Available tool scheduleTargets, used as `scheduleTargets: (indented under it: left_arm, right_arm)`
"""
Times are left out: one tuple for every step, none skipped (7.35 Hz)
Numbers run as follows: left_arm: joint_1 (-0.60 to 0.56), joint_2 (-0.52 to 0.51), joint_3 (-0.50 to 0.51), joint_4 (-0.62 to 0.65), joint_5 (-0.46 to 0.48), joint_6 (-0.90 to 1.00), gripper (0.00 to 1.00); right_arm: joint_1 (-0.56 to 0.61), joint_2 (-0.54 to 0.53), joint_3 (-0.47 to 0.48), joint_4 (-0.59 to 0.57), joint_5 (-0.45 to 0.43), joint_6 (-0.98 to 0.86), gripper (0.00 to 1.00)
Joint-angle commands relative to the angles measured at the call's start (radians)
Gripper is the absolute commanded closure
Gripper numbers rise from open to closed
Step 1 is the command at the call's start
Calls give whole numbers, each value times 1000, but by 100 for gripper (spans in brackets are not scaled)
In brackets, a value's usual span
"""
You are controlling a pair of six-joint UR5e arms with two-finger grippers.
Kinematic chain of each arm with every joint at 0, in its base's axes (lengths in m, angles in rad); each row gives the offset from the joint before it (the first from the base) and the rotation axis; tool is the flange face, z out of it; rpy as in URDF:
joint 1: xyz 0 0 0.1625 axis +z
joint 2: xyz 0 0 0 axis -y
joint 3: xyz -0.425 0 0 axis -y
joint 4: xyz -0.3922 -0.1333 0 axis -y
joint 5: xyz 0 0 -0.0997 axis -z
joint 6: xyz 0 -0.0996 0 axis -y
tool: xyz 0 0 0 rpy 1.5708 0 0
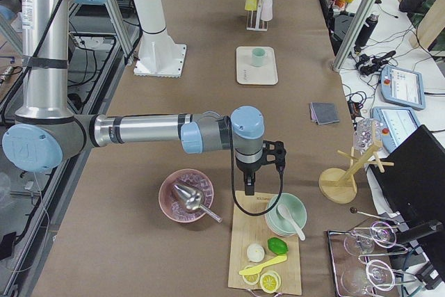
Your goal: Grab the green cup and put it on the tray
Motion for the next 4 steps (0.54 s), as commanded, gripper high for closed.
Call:
scheduleTargets:
  left_arm:
    - [-62,35,66,54,-47,57,2]
    - [-91,33,125,50,-122,56,2]
    - [-106,26,152,54,-141,52,2]
    - [-126,44,156,48,-142,55,2]
  right_arm:
    - [0,2,0,0,-11,1,0]
    - [0,0,1,0,-11,1,0]
    - [0,0,1,2,-11,1,0]
    - [0,0,1,2,-11,2,0]
